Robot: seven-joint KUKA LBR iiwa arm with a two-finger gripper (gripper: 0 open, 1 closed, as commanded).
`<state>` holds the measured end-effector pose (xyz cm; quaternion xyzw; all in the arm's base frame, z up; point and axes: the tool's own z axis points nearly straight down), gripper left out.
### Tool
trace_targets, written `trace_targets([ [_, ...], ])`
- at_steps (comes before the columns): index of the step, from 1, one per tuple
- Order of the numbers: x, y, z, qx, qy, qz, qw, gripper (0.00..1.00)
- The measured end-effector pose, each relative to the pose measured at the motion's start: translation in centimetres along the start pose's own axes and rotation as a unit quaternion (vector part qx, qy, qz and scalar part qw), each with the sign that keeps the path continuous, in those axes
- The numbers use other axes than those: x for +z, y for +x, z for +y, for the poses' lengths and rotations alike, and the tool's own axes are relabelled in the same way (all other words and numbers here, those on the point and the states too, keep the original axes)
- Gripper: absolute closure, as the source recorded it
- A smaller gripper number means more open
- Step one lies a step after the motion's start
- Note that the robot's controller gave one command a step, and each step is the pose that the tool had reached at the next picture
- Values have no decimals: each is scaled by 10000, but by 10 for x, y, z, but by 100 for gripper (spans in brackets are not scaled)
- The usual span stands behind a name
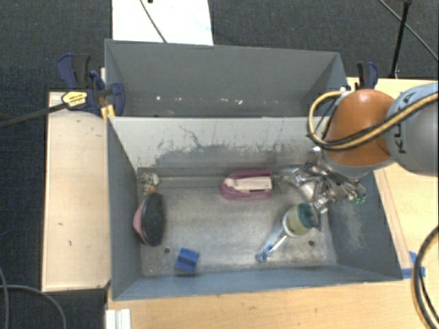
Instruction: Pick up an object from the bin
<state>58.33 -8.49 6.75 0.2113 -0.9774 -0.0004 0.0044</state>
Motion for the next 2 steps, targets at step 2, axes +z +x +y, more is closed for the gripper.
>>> trace_targets([
  [2, -215, -2, 9, 71, 47, -103, 9999, 100],
])
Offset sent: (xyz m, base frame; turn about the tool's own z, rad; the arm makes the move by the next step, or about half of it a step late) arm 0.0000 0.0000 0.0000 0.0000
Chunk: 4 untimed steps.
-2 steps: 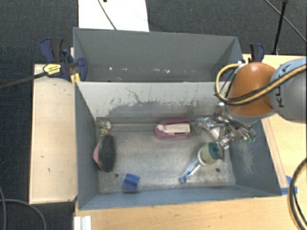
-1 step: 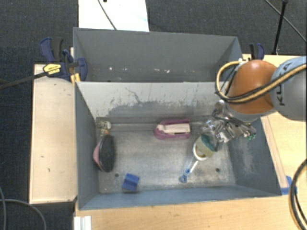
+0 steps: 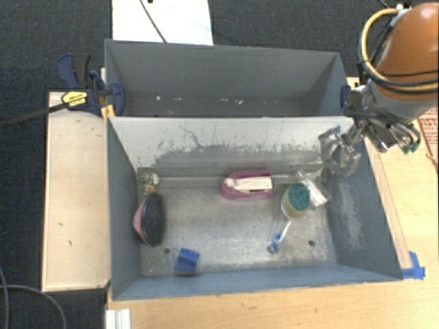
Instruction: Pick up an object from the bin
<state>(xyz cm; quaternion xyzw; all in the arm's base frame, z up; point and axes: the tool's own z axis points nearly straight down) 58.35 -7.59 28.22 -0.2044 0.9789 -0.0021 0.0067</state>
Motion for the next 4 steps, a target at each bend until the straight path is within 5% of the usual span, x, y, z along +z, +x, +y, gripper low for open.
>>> trace_targets([
  [1, 106, 16, 0, -2582, -66, 60, 9660, 100],
  [2, 103, 15, 0, -2570, -48, 39, 9664, 0],
  [3, 185, -9, 11, -4078, -74, 43, 9130, 0],
  [4, 183, -10, 10, -4056, -61, 33, 9140, 100],
])
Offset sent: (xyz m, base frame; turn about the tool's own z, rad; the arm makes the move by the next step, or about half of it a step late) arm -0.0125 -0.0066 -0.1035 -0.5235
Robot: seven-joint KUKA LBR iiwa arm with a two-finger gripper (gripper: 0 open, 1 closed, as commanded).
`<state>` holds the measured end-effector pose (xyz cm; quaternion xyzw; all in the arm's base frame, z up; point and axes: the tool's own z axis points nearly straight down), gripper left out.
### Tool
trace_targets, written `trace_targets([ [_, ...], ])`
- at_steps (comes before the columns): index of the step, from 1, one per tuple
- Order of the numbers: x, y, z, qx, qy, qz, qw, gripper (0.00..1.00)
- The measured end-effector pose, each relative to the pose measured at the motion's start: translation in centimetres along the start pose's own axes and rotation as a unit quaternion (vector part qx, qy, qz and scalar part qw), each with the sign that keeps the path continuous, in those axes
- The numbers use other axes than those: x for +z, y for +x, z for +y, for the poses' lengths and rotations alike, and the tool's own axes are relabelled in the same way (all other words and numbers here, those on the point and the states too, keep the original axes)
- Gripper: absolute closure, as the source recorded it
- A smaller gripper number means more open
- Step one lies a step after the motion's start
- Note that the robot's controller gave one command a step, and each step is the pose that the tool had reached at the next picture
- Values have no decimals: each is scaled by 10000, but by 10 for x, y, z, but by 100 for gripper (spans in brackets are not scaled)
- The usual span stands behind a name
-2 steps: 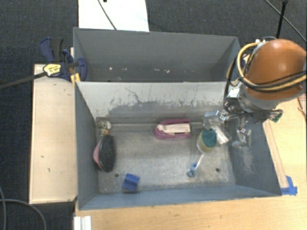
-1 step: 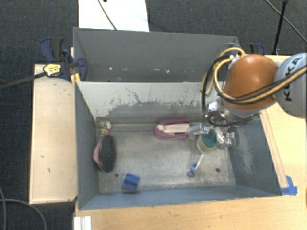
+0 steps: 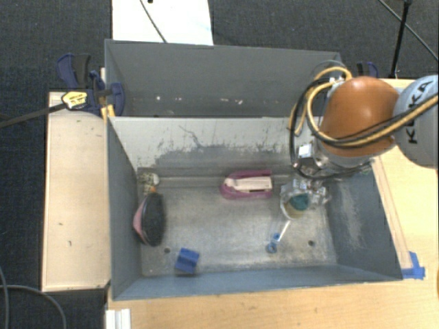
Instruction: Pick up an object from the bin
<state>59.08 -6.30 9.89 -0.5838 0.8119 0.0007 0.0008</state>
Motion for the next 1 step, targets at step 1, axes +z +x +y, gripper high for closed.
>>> trace_targets([
  [1, -123, -11, 17, -22, 46, -8, 10000, 100],
])
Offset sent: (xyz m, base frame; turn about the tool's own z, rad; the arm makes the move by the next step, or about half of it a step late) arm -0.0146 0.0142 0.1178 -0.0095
